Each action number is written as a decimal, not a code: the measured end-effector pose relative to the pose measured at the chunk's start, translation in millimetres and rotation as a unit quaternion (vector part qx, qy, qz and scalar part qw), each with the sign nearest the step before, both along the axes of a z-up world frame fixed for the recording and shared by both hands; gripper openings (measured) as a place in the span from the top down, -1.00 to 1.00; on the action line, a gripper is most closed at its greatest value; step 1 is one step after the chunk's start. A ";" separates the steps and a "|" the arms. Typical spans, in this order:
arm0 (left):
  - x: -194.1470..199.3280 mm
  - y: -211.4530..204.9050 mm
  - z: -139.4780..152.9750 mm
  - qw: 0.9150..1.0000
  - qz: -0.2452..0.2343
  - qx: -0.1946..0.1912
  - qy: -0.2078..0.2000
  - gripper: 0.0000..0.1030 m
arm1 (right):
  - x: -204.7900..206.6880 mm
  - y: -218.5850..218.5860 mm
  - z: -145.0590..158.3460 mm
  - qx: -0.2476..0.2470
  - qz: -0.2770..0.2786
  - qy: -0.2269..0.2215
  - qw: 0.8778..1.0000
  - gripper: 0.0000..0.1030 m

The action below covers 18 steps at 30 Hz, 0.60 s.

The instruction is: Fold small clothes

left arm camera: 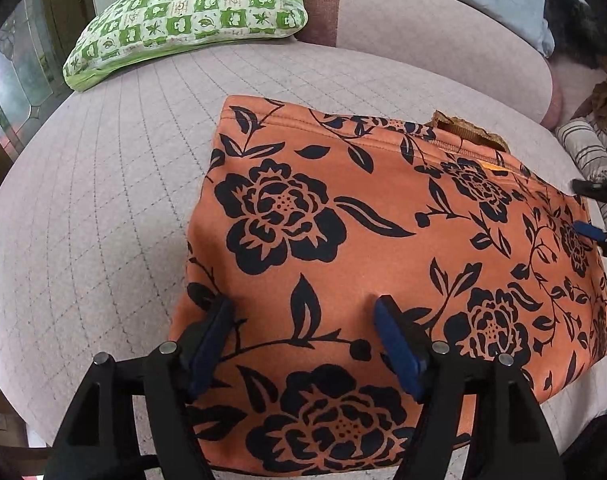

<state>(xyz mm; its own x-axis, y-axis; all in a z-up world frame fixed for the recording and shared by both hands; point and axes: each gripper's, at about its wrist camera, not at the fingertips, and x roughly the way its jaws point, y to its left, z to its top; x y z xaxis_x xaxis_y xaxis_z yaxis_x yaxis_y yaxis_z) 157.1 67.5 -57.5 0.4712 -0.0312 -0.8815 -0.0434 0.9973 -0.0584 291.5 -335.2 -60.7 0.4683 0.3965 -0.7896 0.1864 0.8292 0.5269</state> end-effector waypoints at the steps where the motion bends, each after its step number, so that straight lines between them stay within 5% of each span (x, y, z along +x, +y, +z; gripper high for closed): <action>1: 0.5 -0.5 -0.1 1.000 0.001 0.001 -0.001 -0.44 | -8.9 4.1 12.3 0.001 0.008 -0.017 1.000 -0.64; 7: 1.1 -1.1 0.0 1.000 -0.001 -0.003 -0.007 -0.46 | -95.5 23.6 41.0 -0.004 0.042 -0.051 0.998 -0.64; 10: 0.9 -0.5 -0.6 1.000 -0.003 -0.009 -0.013 -0.54 | -140.3 34.5 29.4 -0.005 0.050 -0.046 0.998 -0.64; 14: 0.1 -3.0 0.2 1.000 -0.014 -0.012 -0.018 -0.61 | -150.2 36.7 -13.8 -0.017 0.050 0.013 0.999 -0.64; 18: -6.3 1.3 4.5 0.999 -0.017 -0.027 -0.026 -0.61 | -153.4 38.7 13.5 -0.011 0.028 -0.026 0.999 -0.64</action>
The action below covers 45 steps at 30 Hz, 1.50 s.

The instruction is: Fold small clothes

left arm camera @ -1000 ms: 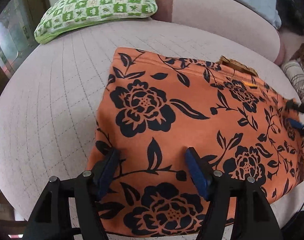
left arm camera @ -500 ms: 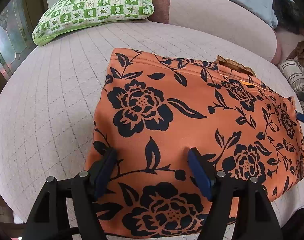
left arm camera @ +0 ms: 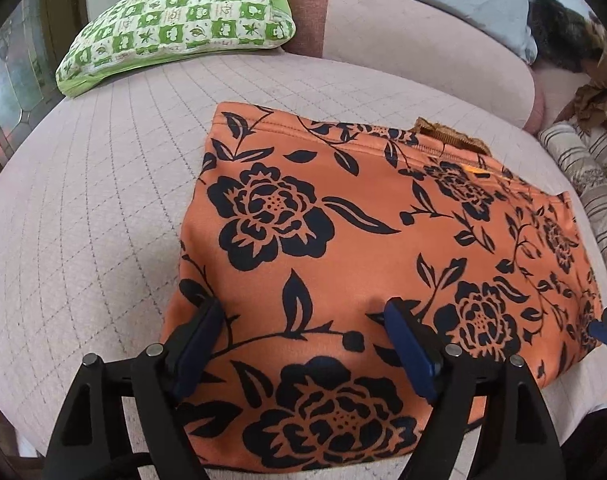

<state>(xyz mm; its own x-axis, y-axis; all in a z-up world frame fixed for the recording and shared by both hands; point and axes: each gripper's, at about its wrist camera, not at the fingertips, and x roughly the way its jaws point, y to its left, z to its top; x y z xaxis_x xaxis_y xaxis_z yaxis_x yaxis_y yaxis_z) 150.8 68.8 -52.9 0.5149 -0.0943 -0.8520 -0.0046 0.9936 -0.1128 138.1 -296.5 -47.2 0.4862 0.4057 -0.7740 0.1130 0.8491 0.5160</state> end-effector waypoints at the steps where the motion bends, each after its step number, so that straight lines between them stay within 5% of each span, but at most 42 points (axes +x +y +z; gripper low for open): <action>1: -2.6 0.9 2.4 1.000 0.003 -0.001 0.000 -0.61 | -2.3 1.5 5.7 -0.005 0.003 -0.014 1.000 -0.64; 5: -18.6 2.0 10.7 1.000 0.009 0.003 -0.004 -0.61 | -0.5 1.4 -25.0 -0.005 0.014 0.028 0.999 -0.65; 12: -47.1 0.2 11.9 0.999 0.000 0.031 -0.013 -0.61 | -42.0 -31.4 3.7 0.042 -0.070 -0.058 0.995 -0.64; 18: -53.9 -4.7 8.7 0.999 -0.001 0.051 -0.017 -0.61 | -70.8 -67.9 -16.3 0.066 -0.121 -0.046 0.989 -0.64; 24: -60.9 -20.3 26.4 0.999 -0.011 0.032 -0.042 -0.61 | -81.1 -103.0 -33.0 0.130 -0.163 -0.038 0.977 -0.64; 30: -52.6 -56.6 26.9 0.998 -0.042 0.035 -0.037 -0.61 | -66.0 -127.2 -58.1 0.236 -0.194 0.002 0.952 -0.64; 33: -49.2 -74.7 27.5 0.996 -0.059 0.042 -0.046 -0.61 | -57.1 -136.0 -58.2 0.234 -0.205 0.004 0.950 -0.34; 35: -45.3 -87.3 25.5 0.995 -0.072 0.046 -0.051 -0.61 | -53.8 -138.4 -63.6 0.246 -0.209 0.011 0.946 0.39; 40: -31.1 -115.8 -14.4 0.988 -0.112 0.105 -0.022 -0.62 | -48.4 -137.8 -65.6 0.244 -0.202 0.009 0.948 0.73; 43: -33.7 -112.2 -14.7 0.989 -0.109 0.095 -0.036 -0.62 | -54.0 -128.5 -25.0 0.163 -0.186 -0.040 0.968 0.76; 45: -32.3 -110.2 -15.2 0.989 -0.109 0.091 -0.034 -0.63 | -52.2 -124.2 -32.3 0.134 -0.180 -0.019 0.974 0.76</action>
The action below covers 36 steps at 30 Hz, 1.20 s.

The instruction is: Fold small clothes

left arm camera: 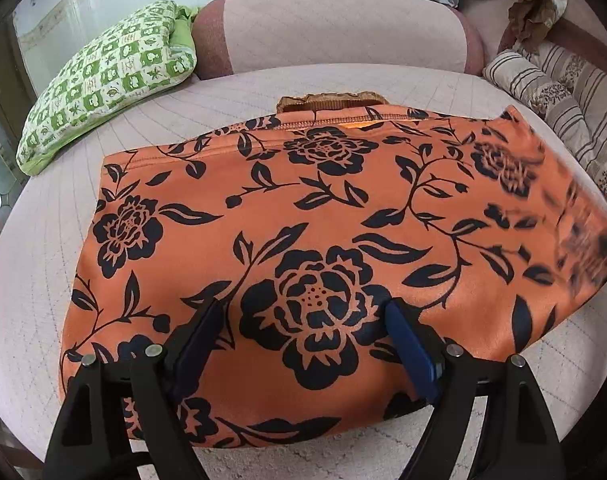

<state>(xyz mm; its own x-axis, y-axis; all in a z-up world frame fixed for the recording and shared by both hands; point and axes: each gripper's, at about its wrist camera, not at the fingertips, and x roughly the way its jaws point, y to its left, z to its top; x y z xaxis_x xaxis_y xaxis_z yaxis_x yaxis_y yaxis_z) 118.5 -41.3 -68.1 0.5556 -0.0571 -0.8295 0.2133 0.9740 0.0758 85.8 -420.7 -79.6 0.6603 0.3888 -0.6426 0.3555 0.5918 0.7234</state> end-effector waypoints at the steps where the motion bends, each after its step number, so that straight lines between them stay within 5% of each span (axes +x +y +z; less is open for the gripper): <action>1: 1.3 0.5 0.3 1.000 0.000 0.000 0.003 -0.63 | 4.7 1.1 -17.0 0.003 0.010 0.037 0.999 0.74; 2: 3.1 1.0 2.3 1.000 -0.001 0.000 0.008 -0.63 | 6.2 -0.3 -32.4 0.027 0.013 0.062 0.998 0.71; 4: 5.0 5.8 9.7 1.000 0.006 -0.009 -0.001 -0.63 | -2.0 -9.8 -33.4 0.069 -0.011 0.042 0.997 0.53; 6: 6.9 10.3 15.0 1.000 0.012 -0.024 -0.010 -0.63 | -7.3 -16.9 -14.7 0.045 -0.024 0.026 0.998 0.33; 8: 9.3 13.9 14.0 0.999 0.016 -0.036 -0.014 -0.63 | -13.2 -24.0 2.1 0.026 -0.042 0.006 0.999 -0.22; 9: 12.3 15.6 8.4 0.999 0.019 -0.037 -0.007 -0.63 | -12.2 -26.6 9.2 0.018 -0.047 -0.004 0.999 -0.24; 14: 11.9 16.1 -8.4 0.999 0.015 -0.031 -0.012 -0.68 | 52.1 -24.0 35.9 -0.027 0.029 -0.047 0.998 -0.24; 22: 11.0 18.9 -10.2 0.999 0.012 -0.041 -0.016 -0.71 | 174.9 -22.3 -7.2 -0.045 0.102 0.014 0.994 -0.24; 24: 9.3 19.1 -10.3 0.999 0.009 -0.041 -0.020 -0.73 | 185.5 -12.4 -11.4 -0.061 0.122 0.021 0.990 -0.06; 25: 9.2 19.2 -10.4 0.999 0.007 -0.040 -0.022 -0.73 | 188.6 -6.5 -8.9 -0.080 0.130 0.019 0.988 0.41; 26: 8.4 19.5 -10.6 0.999 0.006 -0.042 -0.022 -0.73 | 190.3 -2.5 -6.9 -0.088 0.134 0.022 0.987 0.66; 31: 8.4 19.7 -11.6 0.999 0.002 -0.045 -0.022 -0.76 | 188.4 19.3 4.5 -0.186 0.127 0.028 0.974 0.73; 33: 9.7 20.4 -10.5 0.999 0.001 -0.046 -0.017 -0.76 | 185.3 8.3 -11.7 -0.177 0.115 0.041 0.977 0.71; 36: 12.7 27.1 -2.8 0.998 0.001 -0.064 0.006 -0.76 | 178.5 10.1 3.6 -0.173 0.099 0.010 0.980 0.62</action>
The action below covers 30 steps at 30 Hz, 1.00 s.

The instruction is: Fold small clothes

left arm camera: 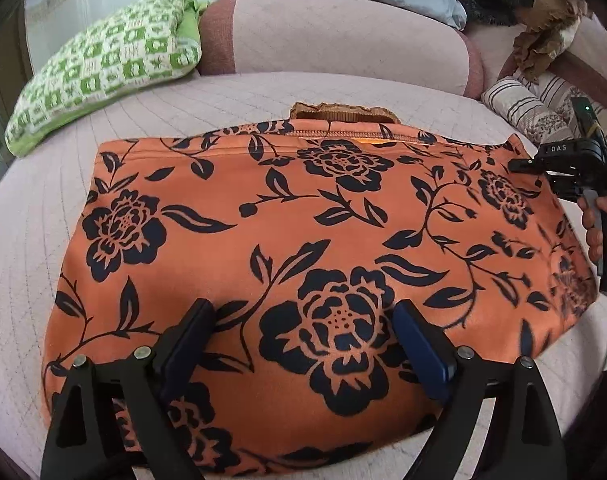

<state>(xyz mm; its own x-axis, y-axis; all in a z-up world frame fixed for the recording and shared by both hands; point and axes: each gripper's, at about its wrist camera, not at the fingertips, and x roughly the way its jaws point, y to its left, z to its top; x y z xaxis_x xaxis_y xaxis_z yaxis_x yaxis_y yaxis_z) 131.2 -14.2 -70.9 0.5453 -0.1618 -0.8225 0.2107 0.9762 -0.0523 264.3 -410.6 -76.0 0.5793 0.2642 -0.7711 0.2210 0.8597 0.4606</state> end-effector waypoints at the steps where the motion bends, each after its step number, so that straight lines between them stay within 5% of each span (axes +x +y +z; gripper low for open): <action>1: -0.6 7.4 8.5 1.000 0.008 -0.014 0.003 -0.76 | -2.7 1.9 6.7 -0.012 -0.001 0.000 1.000 0.62; 6: -8.0 44.7 39.4 0.998 0.058 -0.027 -0.021 -0.76 | -41.7 13.5 58.2 -0.057 0.007 -0.059 0.997 0.62; 9: -6.0 63.2 36.4 0.996 0.089 -0.014 -0.003 -0.76 | -56.5 40.7 69.2 -0.027 0.062 -0.071 0.995 0.62; 12: -4.0 73.1 29.7 0.993 0.113 -0.013 0.024 -0.76 | -50.2 53.1 34.1 0.034 0.109 -0.014 0.993 0.51; 14: -9.6 76.4 33.0 0.992 0.121 -0.012 0.027 -0.76 | -44.3 38.4 -12.1 0.070 0.065 0.054 0.994 0.51; 16: -13.3 80.8 37.8 0.992 0.125 -0.014 0.026 -0.76 | -53.5 23.7 -18.6 0.142 0.018 0.031 0.989 0.52; 19: -17.2 88.5 39.9 0.991 0.134 -0.005 0.024 -0.76 | -65.1 43.0 8.3 0.086 0.040 -0.003 0.995 0.42; 22: -17.3 93.3 36.7 0.989 0.145 -0.002 0.034 -0.76 | -67.9 50.5 6.8 0.070 0.038 -0.012 0.997 -0.32; 25: -19.1 95.5 40.7 0.988 0.150 0.003 0.026 -0.76 | -73.4 34.1 -8.3 0.099 0.016 -0.025 0.995 -0.32; 30: -20.1 98.1 42.0 0.987 0.157 0.012 0.029 -0.76 | -70.0 42.8 -4.5 0.078 0.026 -0.034 0.996 -0.34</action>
